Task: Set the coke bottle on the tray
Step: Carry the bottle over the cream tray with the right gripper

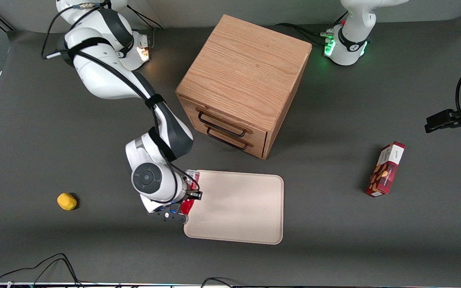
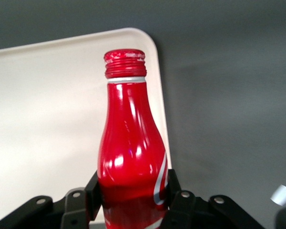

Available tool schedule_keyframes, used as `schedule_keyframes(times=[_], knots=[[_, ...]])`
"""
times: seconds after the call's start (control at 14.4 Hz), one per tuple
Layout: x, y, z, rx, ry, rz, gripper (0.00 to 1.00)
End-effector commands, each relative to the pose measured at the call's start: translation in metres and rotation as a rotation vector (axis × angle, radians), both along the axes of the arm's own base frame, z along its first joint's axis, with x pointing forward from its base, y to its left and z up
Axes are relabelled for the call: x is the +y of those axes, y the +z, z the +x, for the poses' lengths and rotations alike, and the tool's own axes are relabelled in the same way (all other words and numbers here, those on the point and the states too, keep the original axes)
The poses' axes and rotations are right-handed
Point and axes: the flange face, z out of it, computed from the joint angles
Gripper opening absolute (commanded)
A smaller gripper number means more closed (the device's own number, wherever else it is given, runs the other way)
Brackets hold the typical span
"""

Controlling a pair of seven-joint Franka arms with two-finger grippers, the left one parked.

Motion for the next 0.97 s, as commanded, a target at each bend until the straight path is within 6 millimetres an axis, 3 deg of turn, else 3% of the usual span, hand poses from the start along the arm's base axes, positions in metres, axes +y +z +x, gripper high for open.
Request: schedule_keyframes(times=[0.0,0.35,0.91], knots=[[0.005,-0.013,0.008,-0.033,0.033,0.020,0.00],[0.012,-0.051,0.007,-0.056,0.075,0.028,0.00],[0.011,-0.077,0.011,-0.104,0.091,0.043,0.00]])
